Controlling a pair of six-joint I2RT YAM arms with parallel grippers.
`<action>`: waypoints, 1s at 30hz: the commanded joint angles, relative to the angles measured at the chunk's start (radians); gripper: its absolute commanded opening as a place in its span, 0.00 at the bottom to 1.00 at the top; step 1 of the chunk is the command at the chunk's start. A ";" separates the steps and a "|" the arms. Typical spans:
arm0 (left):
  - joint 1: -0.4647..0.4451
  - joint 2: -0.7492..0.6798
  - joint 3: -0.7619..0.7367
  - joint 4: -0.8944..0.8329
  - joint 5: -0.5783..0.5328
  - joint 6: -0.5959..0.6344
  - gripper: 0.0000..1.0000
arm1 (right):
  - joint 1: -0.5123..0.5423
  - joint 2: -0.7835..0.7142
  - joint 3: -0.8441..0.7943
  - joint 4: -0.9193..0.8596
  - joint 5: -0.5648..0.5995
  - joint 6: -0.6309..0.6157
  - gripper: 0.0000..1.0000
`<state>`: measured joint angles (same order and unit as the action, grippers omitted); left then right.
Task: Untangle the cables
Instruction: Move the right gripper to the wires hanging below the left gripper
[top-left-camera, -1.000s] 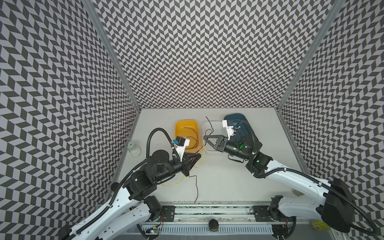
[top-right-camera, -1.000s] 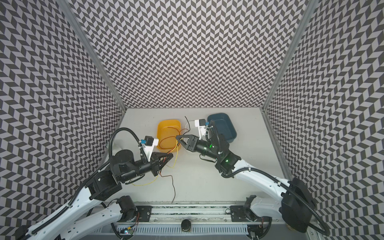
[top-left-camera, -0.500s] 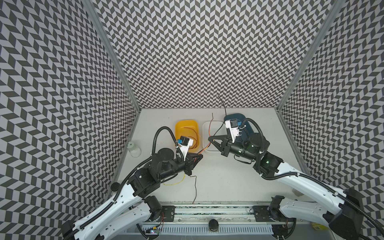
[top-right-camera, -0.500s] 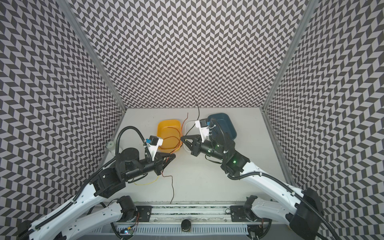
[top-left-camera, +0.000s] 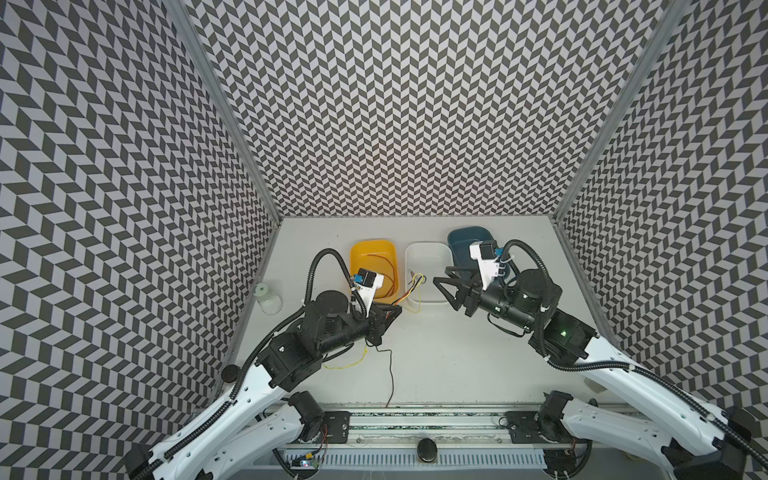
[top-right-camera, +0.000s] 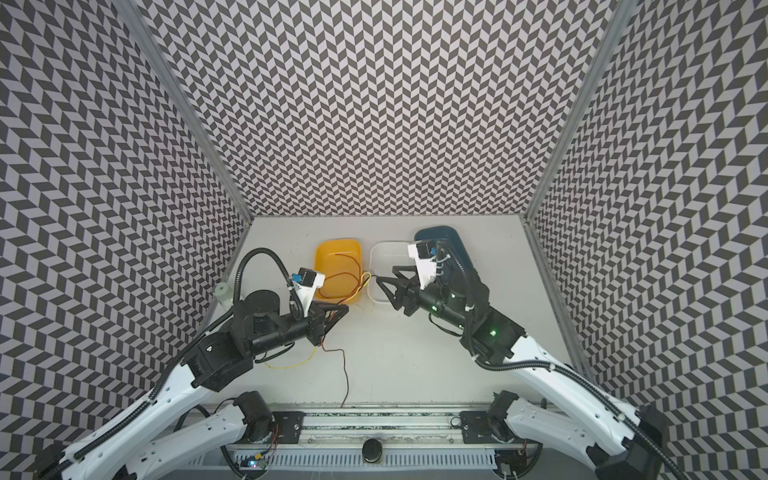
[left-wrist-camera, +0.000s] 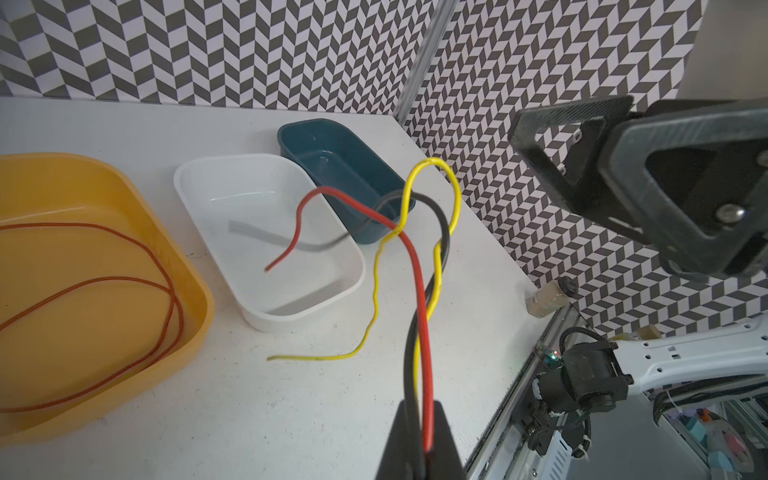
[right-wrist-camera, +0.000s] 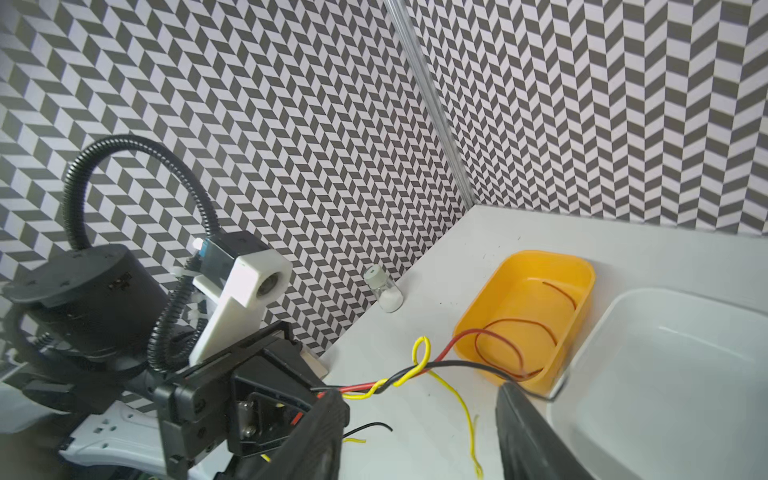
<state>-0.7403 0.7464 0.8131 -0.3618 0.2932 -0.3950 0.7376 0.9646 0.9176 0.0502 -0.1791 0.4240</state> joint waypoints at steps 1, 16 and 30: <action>0.006 -0.012 0.009 0.004 -0.002 -0.008 0.00 | 0.000 -0.024 0.066 -0.093 0.007 0.083 0.61; 0.022 0.004 0.003 0.044 0.038 -0.019 0.00 | 0.029 0.178 0.057 0.087 -0.258 0.403 0.40; 0.024 -0.001 0.008 0.052 0.060 -0.009 0.04 | 0.045 0.180 0.055 0.092 -0.148 0.328 0.00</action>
<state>-0.7185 0.7567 0.8127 -0.3370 0.3370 -0.4019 0.7765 1.1854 0.9539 0.1257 -0.3874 0.7956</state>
